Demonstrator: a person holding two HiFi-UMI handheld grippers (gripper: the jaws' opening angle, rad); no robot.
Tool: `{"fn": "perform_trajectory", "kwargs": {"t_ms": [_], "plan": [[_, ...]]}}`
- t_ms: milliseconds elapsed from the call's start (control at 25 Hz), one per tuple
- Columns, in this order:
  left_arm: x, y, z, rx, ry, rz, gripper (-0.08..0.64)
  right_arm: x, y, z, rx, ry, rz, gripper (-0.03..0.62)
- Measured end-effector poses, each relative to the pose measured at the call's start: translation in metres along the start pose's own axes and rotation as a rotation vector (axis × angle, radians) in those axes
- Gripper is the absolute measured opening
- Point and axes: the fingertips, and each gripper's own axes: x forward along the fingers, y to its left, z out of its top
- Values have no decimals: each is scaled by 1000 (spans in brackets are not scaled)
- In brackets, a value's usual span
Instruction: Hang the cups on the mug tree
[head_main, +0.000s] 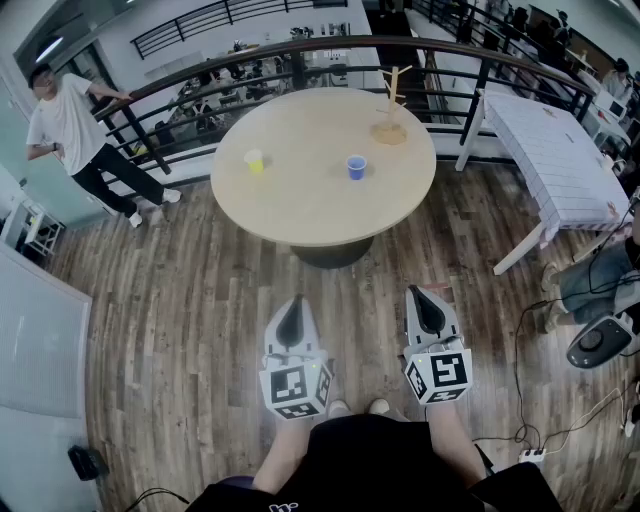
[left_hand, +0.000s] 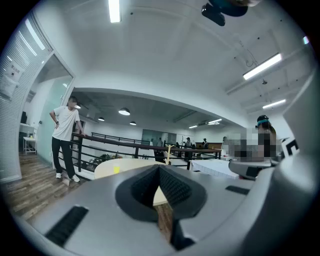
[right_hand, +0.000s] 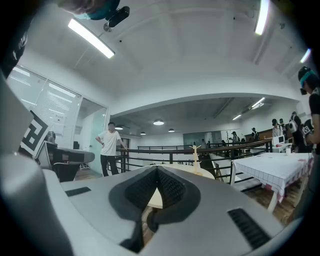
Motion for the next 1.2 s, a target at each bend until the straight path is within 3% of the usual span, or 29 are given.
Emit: {"fn": "perform_trajectory", "kwargs": {"t_ms": [480, 1200], "plan": [[0, -6, 1, 1, 4, -3, 11, -3, -3, 0, 10, -6, 6, 8], [14, -46, 2, 5, 0, 7, 11, -6, -49, 0, 51, -27, 21, 9]]}}
